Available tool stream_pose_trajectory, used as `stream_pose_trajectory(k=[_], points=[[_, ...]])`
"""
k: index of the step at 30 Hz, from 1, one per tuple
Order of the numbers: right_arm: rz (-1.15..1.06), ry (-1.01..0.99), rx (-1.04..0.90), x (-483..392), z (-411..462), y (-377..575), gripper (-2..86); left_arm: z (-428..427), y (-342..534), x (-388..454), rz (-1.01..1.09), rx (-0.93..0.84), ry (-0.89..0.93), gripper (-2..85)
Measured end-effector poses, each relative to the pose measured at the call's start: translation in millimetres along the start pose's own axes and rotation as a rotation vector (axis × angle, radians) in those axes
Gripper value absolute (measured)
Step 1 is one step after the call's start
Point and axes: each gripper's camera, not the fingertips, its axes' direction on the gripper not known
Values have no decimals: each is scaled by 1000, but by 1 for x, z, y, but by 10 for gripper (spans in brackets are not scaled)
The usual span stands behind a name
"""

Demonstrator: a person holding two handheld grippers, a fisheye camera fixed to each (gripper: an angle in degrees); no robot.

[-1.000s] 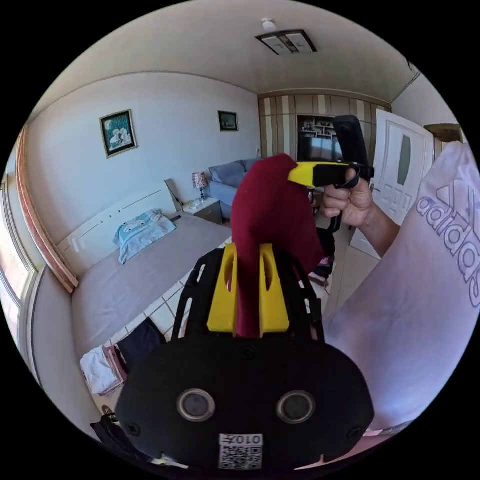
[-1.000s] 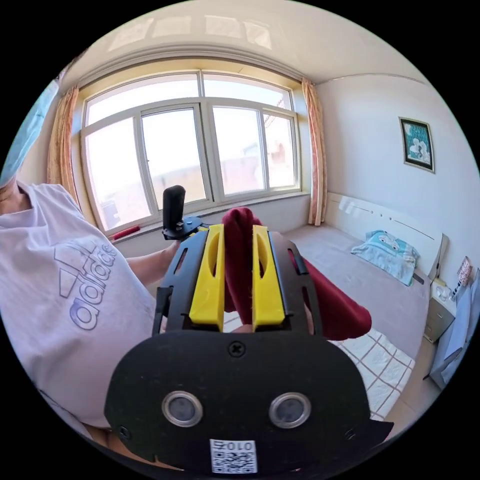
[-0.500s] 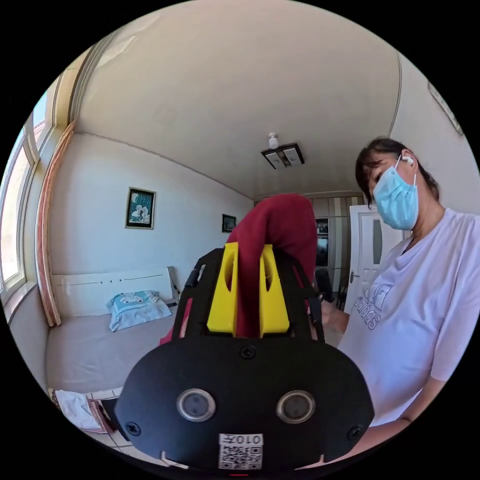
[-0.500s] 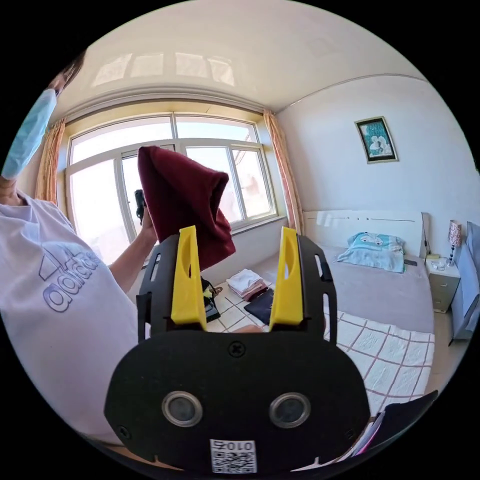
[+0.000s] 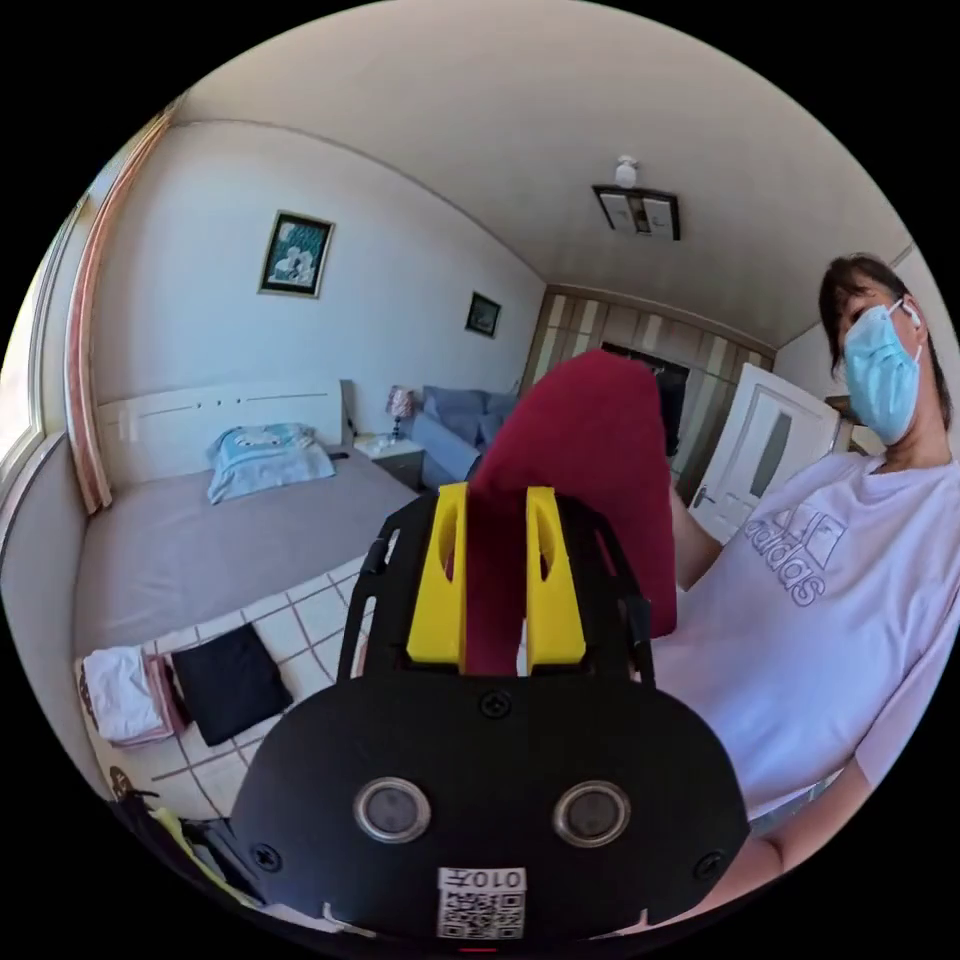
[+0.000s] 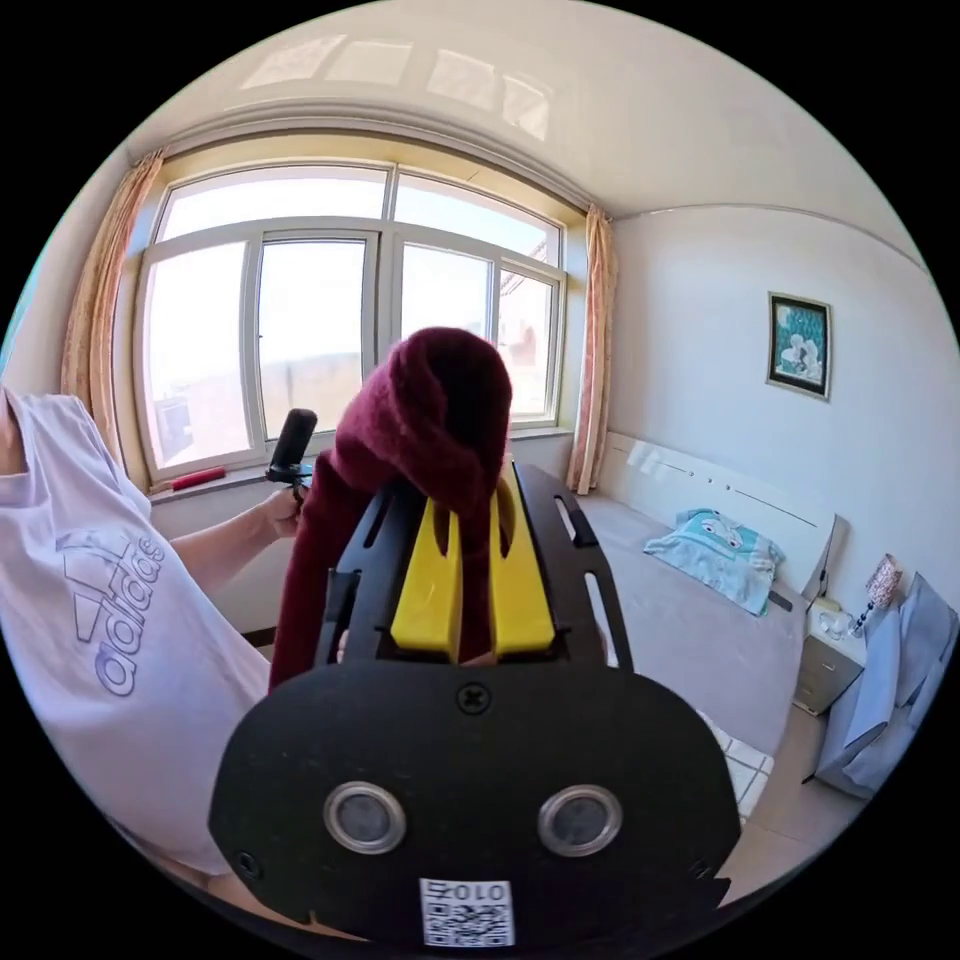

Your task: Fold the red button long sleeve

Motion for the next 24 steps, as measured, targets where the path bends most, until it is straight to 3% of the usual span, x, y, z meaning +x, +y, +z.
stream_pose_trajectory(k=[5,7,14,18,22,24], points=[[-165,96,-238,-26,49,-34,34,-9,20,16,-18,75,-96,125],[-194,43,-239,-34,60,-41,34,-1,7,37,25,57,-203,143],[-241,11,-308,-52,88,-71,39,43,-28,93,167,27,-243,160],[-209,33,-336,-55,100,-85,41,72,-49,125,278,-73,-244,138],[-239,41,-350,-62,108,-94,41,90,-55,136,339,-194,-502,69],[-239,37,-341,-61,108,-95,38,81,-59,123,313,-221,-434,42]])
